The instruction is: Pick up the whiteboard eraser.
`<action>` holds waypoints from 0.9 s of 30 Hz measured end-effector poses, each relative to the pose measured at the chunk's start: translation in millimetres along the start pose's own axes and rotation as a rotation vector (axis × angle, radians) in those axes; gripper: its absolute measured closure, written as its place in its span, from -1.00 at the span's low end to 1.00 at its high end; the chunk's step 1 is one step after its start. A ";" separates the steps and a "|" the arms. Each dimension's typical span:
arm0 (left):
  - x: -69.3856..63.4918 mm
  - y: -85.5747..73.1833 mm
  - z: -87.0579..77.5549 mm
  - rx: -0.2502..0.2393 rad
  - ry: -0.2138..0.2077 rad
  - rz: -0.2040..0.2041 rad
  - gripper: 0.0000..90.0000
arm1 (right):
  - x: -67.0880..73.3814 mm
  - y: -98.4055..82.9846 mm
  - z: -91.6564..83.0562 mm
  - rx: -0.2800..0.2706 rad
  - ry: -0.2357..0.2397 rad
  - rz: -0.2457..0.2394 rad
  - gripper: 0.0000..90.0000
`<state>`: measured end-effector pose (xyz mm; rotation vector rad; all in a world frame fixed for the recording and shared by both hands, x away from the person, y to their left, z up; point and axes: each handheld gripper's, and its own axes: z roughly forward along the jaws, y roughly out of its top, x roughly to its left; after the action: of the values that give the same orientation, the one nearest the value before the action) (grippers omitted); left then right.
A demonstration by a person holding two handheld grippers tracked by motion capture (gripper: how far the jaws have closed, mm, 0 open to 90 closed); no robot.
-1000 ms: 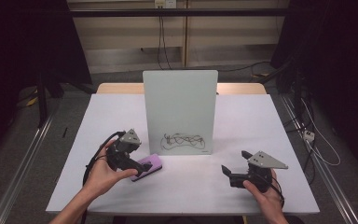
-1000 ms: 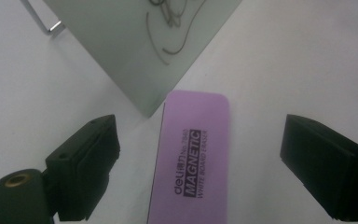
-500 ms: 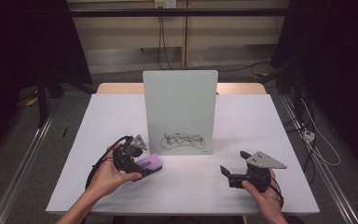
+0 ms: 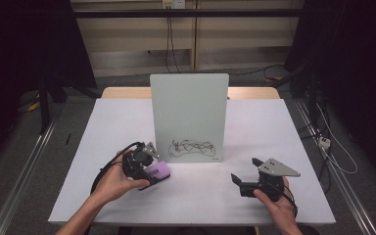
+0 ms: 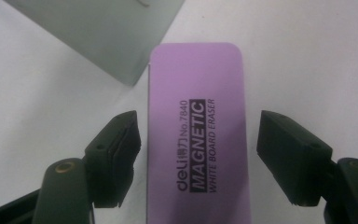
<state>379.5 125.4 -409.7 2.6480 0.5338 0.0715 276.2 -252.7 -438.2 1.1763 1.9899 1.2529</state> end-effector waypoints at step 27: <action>9.5 3.1 8.9 0.068 -0.051 0.003 -0.10 | 0.4 0.1 0.6 0.004 0.002 -0.003 -0.85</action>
<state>390.6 122.9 -416.7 2.7092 0.5244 -0.0135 276.5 -252.0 -438.3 1.1738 1.9963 1.2498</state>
